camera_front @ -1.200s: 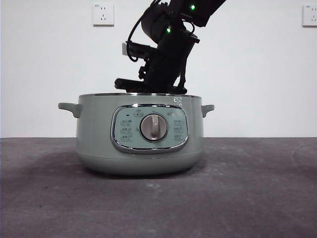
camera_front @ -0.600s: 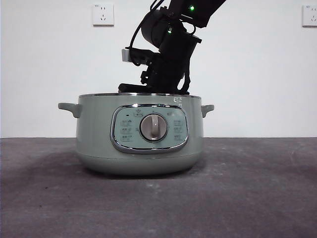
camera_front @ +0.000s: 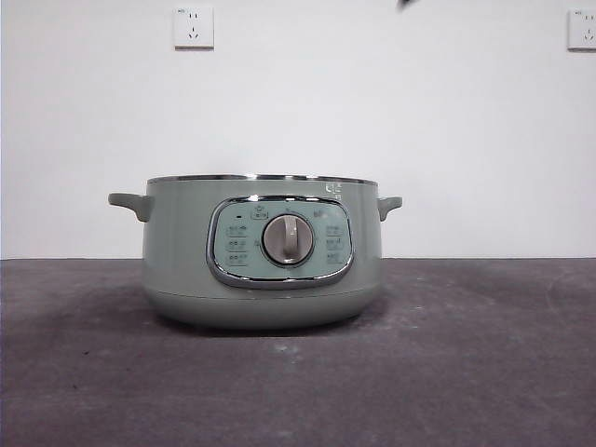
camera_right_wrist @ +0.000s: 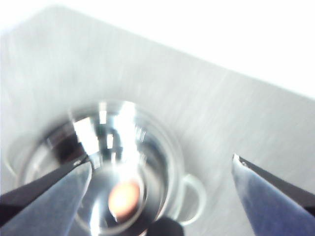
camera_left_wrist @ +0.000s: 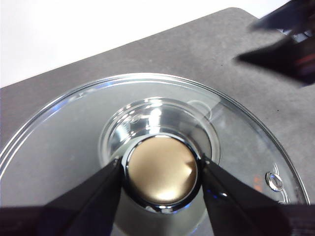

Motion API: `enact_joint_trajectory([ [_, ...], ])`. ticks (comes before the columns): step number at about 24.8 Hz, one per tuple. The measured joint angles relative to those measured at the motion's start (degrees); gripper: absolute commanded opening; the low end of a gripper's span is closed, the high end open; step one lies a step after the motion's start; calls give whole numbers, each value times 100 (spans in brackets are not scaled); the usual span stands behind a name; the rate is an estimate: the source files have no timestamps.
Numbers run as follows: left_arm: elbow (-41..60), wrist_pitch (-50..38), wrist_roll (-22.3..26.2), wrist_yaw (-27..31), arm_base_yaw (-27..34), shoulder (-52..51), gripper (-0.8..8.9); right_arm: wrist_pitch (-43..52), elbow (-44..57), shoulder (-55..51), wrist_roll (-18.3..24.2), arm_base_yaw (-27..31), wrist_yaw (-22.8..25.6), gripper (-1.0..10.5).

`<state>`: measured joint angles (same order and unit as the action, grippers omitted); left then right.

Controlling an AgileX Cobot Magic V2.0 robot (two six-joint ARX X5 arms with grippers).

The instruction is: Pick up the egg,open the lid,put the egg in the pot,close the lid

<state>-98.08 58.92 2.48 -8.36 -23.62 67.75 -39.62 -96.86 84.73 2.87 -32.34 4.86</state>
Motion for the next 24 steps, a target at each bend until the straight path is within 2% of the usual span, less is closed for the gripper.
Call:
enact_joint_trajectory([
  [4,0,-415,2,-116,-138,745,-8,-116,-7,-1117,-13,48,4,477],
  [9,0,-909,7,-111,-245,1502,-8,-310,-7,-1823,-11,48,4,477],
  [16,0,-1506,11,-120,-345,2378,-8,-516,-7,-2439,-11,50,4,476],
  [24,0,-1733,11,-103,-345,3045,-8,-603,-7,-2745,-11,50,4,477],
])
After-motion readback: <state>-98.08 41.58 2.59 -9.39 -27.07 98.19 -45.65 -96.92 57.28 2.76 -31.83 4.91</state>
